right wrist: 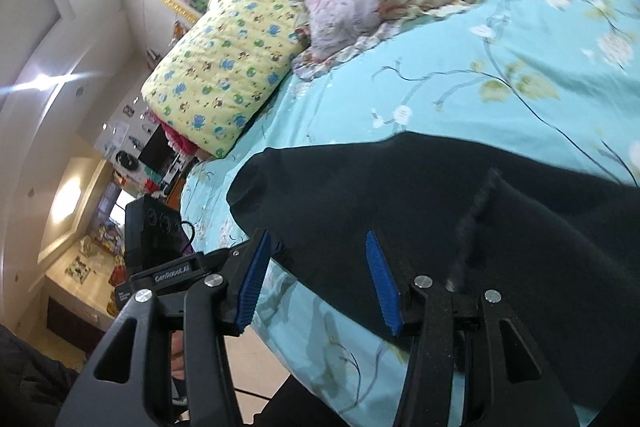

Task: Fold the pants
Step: 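Open both grippers and release the folded pants onto the sheet, then grasp the end of the pants bundle with the left gripper while the right gripper grasps beside it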

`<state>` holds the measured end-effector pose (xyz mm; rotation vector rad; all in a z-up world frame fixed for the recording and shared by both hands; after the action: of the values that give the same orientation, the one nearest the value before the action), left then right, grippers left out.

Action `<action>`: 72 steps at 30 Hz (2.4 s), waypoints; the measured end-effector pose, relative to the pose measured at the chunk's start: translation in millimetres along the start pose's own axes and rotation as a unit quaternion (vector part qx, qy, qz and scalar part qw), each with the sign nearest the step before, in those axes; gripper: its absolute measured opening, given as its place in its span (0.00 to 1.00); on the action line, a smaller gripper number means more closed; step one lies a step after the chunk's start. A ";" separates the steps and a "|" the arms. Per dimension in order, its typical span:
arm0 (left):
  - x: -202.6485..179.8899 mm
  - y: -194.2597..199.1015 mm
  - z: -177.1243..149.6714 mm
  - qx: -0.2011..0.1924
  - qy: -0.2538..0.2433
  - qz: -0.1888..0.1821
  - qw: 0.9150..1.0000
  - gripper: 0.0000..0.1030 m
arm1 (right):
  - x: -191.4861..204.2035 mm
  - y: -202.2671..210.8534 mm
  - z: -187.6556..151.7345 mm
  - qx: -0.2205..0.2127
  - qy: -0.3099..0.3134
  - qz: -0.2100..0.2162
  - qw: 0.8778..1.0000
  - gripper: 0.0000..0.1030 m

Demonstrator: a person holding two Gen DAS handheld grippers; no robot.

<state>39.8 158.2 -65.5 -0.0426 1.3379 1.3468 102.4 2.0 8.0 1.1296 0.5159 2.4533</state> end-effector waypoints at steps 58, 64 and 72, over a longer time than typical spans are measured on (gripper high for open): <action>106.4 8.4 87.1 -0.059 0.178 0.076 0.979 0.24 | 55.4 -266.6 63.0 0.245 0.266 0.029 0.932 0.26; 77.3 23.6 89.2 -0.074 0.149 0.063 0.984 0.15 | 64.3 -238.6 74.7 0.214 0.261 0.034 0.941 0.20; -1.6 48.7 83.7 -0.091 0.067 0.032 0.993 0.14 | 73.9 -177.1 98.9 0.147 0.231 0.054 0.960 0.18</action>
<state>60.7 230.5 -4.5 -0.2199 1.3337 1.5406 169.0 206.2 30.0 0.6845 1.0077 2.8126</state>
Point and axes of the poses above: each gripper's, at about its wrist camera, not at the fingertips, and y roughly against the way its jaws point, x to its left, z to its top, the point moved 10 cm from there along -y, roughly the way its jaws point, and after that the axes turned 9 degrees about y, right-handed, at the moved point
